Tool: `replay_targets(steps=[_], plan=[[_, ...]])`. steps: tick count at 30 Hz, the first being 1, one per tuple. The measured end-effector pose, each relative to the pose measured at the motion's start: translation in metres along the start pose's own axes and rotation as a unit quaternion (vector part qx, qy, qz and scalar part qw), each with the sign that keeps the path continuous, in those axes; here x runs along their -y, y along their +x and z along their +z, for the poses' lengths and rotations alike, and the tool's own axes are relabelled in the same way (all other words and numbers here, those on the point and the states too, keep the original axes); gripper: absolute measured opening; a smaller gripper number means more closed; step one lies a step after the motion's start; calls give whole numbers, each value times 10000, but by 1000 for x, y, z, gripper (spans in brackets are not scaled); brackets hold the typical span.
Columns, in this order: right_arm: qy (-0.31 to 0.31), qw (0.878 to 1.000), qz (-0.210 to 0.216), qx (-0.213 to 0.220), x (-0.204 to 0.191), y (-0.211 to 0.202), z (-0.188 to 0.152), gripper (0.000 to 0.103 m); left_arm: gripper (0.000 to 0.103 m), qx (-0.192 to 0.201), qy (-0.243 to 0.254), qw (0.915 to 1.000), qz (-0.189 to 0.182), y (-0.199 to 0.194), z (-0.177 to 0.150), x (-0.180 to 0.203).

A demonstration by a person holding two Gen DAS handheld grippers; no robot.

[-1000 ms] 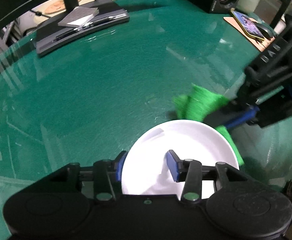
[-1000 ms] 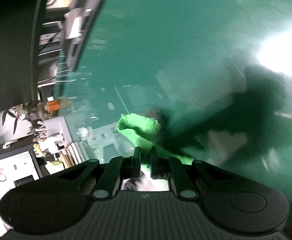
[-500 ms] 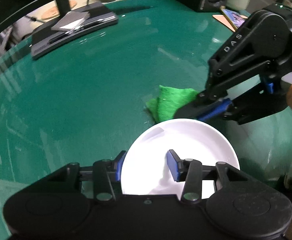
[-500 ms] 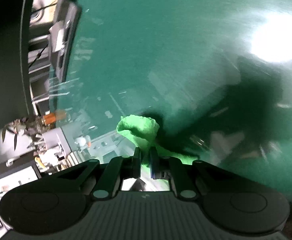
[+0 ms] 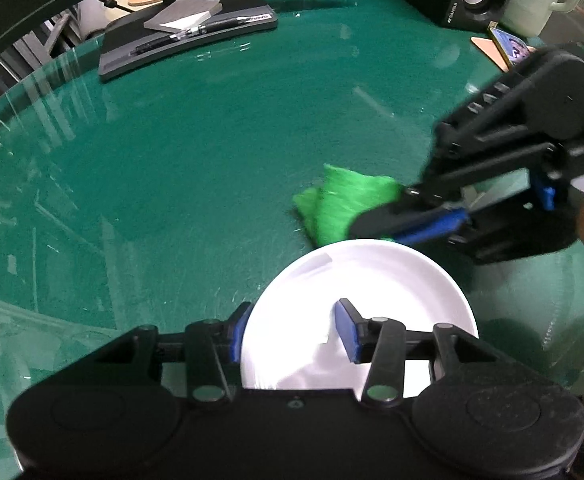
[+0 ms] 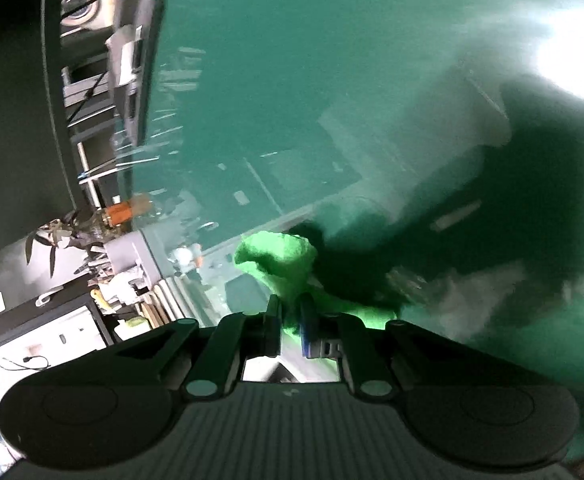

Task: Clean bowl
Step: 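Hold the bowl with the left gripper while the right gripper rubs the cloth over the rim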

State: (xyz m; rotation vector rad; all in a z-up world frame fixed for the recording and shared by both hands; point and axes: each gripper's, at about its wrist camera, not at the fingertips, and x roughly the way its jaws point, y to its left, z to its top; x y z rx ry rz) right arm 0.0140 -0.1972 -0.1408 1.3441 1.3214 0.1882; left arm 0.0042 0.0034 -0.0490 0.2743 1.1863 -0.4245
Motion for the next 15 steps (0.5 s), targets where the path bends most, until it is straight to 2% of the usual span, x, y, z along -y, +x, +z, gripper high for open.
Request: replay_targets(steps=[4,7,9,15], plan=[[-198,9996,-149,150,12,-27,-15,10,44,99,473,9987,-175,1,2,2],[175,9995,-147,216,32,-41,-25,10,44,160,725,9969,-260,3,4,3],[311,9987,-159,375,32,-38,-27,10,44,205,840,9958,-303,4,4,4],[193,9977,-33,655,7,-8,-19,11,44,325,929,9944,-372,7,0,4]])
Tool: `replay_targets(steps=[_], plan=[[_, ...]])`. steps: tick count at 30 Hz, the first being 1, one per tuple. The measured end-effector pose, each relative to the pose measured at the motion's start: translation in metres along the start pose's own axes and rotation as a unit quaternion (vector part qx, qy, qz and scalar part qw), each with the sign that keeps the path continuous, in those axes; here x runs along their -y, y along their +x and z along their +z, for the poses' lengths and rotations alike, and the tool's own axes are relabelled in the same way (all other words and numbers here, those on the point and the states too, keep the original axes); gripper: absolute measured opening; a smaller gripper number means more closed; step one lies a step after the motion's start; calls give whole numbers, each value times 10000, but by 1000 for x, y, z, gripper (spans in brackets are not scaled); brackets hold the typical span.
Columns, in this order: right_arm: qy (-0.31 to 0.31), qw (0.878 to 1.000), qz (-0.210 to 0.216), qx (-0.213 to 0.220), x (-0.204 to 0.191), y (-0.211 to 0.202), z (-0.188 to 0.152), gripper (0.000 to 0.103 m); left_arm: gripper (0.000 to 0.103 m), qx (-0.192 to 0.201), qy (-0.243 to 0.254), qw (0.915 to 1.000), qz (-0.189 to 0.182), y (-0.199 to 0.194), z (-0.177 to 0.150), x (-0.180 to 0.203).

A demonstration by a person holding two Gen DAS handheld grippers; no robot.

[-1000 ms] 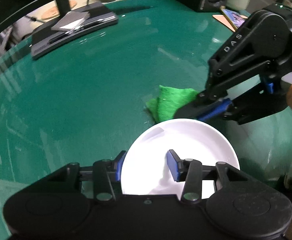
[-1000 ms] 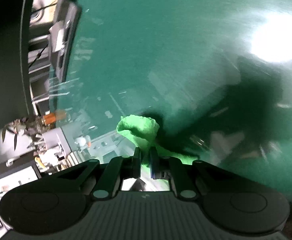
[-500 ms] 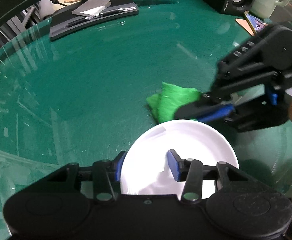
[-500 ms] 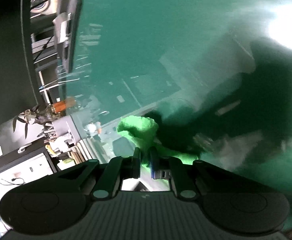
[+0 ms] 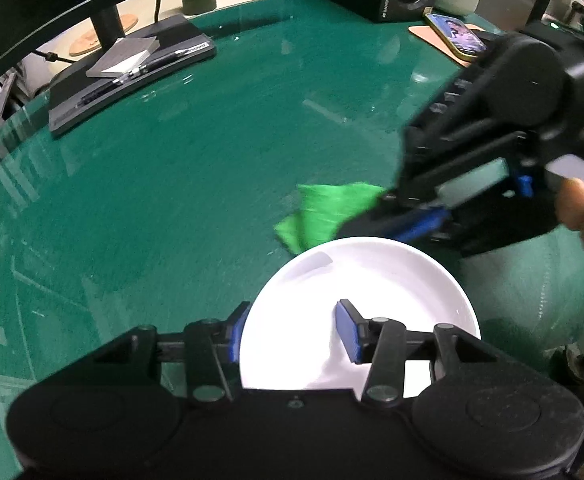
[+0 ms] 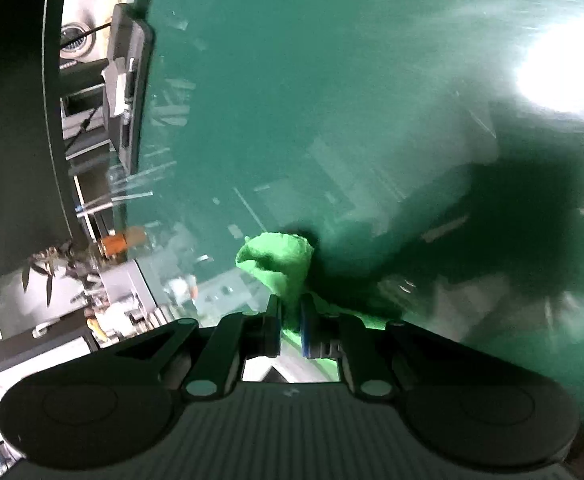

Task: Clean bowl
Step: 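Hold the bowl with the left gripper while the right gripper rubs the cloth over the rim, then hold the bowl with the left gripper while the right gripper wipes the cloth across the bowl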

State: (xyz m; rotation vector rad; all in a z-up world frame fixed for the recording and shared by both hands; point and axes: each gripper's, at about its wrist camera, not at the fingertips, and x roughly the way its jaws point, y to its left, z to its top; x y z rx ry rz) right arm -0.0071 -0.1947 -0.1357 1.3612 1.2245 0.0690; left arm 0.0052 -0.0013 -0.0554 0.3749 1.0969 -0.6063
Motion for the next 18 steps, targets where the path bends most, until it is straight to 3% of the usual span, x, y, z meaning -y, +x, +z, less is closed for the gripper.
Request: replay_targets(steps=[4,7,10,13,14,15,18], plan=[[57,9999,-69,88,13,-16,-6,11,46,64,-137,9999,-9,-1,-1,-3],[451,9990,-40,-45,35,-30,-7,11,33,93,-533,9984,169,-5,-1,-9],[506,9986,165,23,38,-35,-11,11,33,252,-804,9963,152,-26,-13,-12],[530,9981,314,95,38,-36,-13,11,31,142,-853,9956,357,-28,-23,-12],[555,9978,346,90,38,-34,-13,11,20,83,-874,9954,392,-26,-25,-13],[575,9977,360,87,38,-33,-13,11,16,68,-887,9953,380,-26,-25,-13],[626,9970,448,26,36,-31,-14,11,18,15,-732,9961,488,-27,-19,-8]])
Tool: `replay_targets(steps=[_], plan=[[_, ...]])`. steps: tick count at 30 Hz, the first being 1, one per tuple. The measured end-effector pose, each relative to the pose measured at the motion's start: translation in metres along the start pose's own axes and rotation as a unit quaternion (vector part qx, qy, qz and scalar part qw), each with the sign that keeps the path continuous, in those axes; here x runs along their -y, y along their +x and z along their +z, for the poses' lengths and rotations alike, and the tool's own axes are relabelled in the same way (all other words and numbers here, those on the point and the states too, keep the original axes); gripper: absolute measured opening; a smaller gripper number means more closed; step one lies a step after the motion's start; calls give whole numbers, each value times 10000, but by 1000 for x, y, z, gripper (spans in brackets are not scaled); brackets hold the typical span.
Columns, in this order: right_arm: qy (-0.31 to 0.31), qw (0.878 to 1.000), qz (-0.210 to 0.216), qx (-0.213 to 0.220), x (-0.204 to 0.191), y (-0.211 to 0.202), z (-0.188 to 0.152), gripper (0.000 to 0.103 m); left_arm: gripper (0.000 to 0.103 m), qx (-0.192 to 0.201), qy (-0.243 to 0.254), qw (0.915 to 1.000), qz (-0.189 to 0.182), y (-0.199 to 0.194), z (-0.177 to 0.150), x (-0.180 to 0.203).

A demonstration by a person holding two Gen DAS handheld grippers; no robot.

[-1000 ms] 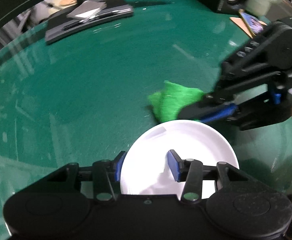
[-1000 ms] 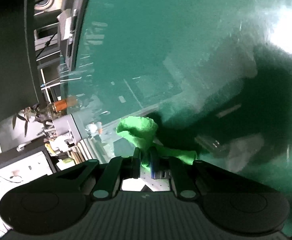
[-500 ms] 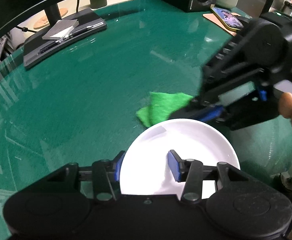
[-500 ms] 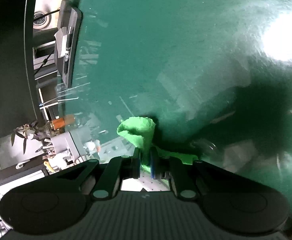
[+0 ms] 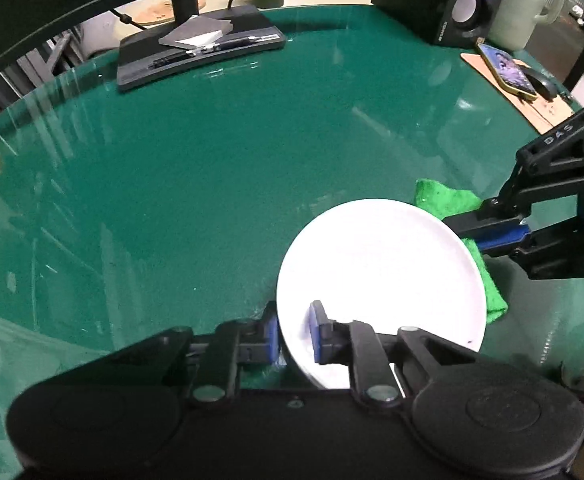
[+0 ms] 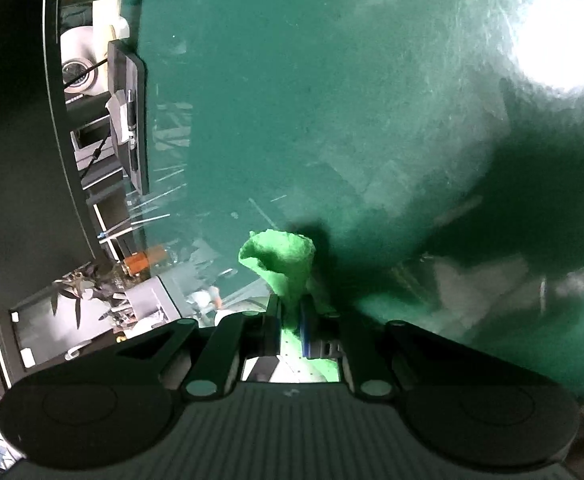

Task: Clean bowl
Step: 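Hold the bowl with the left gripper while the right gripper wipes the cloth across the bowl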

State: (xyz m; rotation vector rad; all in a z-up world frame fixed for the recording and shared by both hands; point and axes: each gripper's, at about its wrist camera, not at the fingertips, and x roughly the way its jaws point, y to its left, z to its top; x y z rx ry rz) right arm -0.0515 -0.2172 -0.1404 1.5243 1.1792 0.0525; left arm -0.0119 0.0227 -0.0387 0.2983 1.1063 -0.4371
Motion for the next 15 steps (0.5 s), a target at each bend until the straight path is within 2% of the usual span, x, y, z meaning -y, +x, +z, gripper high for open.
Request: replay_targets(steps=[6,11,15], plan=[[-11,9999,-56,-119,-12,8,9,11,25,-109,198,9997,119,5,9,2],[-240,9995,-107,-170,-36,35,16,11,25,-145,227,9996,111,6,9,2],[-310,9991,-191,-219,-34,30,16,11,28,-161,231,9996,54,7,11,2]])
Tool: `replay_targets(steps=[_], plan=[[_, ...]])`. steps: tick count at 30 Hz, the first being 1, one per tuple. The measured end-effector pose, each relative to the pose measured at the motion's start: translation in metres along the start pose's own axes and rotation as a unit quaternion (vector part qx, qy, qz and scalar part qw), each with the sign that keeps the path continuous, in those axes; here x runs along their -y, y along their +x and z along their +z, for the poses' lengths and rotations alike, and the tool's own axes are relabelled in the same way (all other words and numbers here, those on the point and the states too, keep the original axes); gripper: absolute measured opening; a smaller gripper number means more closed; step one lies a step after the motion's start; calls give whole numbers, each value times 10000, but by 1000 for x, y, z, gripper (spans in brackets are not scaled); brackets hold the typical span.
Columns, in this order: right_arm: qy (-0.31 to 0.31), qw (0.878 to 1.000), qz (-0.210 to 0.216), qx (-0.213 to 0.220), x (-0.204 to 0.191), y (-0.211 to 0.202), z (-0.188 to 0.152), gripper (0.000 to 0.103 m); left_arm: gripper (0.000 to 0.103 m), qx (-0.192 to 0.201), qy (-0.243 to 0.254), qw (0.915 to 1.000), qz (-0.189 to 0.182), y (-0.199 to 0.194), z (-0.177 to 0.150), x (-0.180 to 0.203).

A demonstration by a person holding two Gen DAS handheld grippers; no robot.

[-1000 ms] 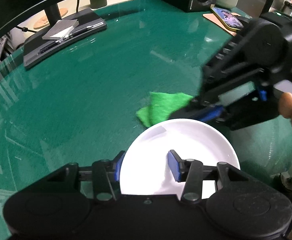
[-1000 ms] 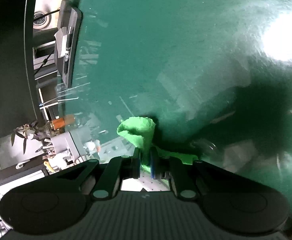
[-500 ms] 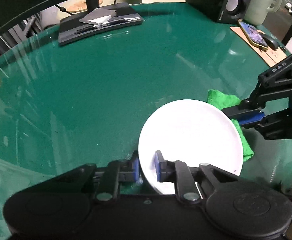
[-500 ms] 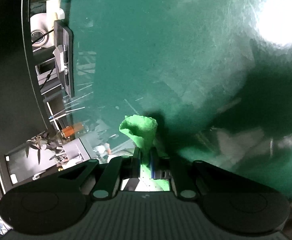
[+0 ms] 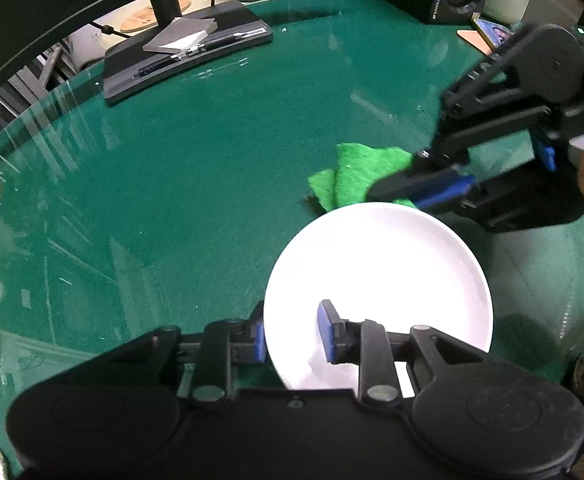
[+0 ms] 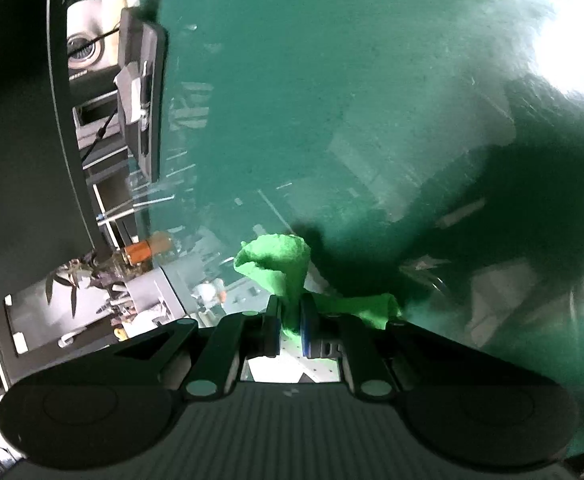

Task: Clean bowl
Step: 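Hold the bowl with the left gripper while the right gripper wipes the cloth across the bowl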

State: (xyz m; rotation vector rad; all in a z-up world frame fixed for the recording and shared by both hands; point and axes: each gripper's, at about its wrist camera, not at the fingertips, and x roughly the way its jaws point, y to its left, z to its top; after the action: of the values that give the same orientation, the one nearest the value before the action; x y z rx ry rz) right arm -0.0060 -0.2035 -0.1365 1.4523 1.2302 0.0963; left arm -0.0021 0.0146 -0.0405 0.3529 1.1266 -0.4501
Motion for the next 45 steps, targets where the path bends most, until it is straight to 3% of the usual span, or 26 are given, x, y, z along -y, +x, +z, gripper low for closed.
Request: replay_targets(steps=[6,15,24,33,40,43,45], plan=[[200,9997,-121,-70,14,-13,-4,11,28,-4,94,10000,-12,1,3,1],[-231,9996,-151,-106,-23,18,0,11,29,-7,163,9999,-35,2,6,1],[-14,9996,-251,-88,1,-12,-3,11,31,-19,258,9997,-50,3,7,3],[-301,9989,-294,-224,-26,27,2,11,32,-19,279,9996,-20,3,8,4],[-238,9989,-368,-139,0,-10,-7,11,40,-70,524,9983,-225,9,21,2],[53,9994,-292,-203,17,-23,-10,11,27,-55,352,9993,-141,6,24,-4],[248,9994,-147,-192,28,-28,-12,11,25,-19,143,9998,-136,0,21,-8]])
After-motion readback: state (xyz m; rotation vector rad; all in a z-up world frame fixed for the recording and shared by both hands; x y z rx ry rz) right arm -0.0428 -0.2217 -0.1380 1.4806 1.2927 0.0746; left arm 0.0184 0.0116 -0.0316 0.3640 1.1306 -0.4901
